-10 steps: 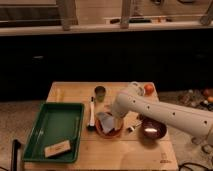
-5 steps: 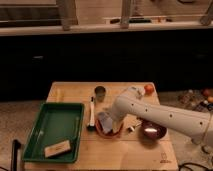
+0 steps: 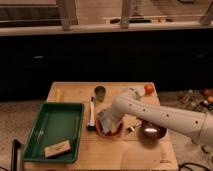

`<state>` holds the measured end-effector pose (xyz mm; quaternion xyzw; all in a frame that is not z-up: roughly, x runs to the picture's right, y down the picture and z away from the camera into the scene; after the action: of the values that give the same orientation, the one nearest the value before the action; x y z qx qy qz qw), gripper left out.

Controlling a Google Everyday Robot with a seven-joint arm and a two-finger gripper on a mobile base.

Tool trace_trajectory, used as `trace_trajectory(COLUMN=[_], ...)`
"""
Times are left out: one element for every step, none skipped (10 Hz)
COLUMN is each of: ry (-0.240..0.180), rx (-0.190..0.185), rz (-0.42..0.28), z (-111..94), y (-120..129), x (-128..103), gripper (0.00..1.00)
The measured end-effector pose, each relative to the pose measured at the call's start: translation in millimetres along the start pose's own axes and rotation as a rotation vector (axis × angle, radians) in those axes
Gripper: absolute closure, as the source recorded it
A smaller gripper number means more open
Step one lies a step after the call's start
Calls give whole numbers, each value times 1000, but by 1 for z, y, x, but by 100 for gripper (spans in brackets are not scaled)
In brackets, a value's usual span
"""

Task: Place towel in table surface

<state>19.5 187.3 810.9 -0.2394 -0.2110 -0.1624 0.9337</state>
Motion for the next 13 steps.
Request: trace_trajectory(ry=[-5,-10,-19,-26,-30,-37,-41,-44,-46,-48,-50,-52,-54], rx=[-1,-1,-1,0,0,0,1,-1,-4,-8,-9,-10,-12], rz=[2,4,8,11,11,12,12,9,0,-27,-53,-79,-102], z=[3,4,6,7,7,7,7,7,5,-1,-10,-18,-27], y=[1,2,3,5,5,6,7,8,9,8,6,4,2], x=[1,2,4,6,7,9,12,13,12,8,3,0,-4], gripper=[49,58,69,80,88,96,100,100,100,100,100,100,100])
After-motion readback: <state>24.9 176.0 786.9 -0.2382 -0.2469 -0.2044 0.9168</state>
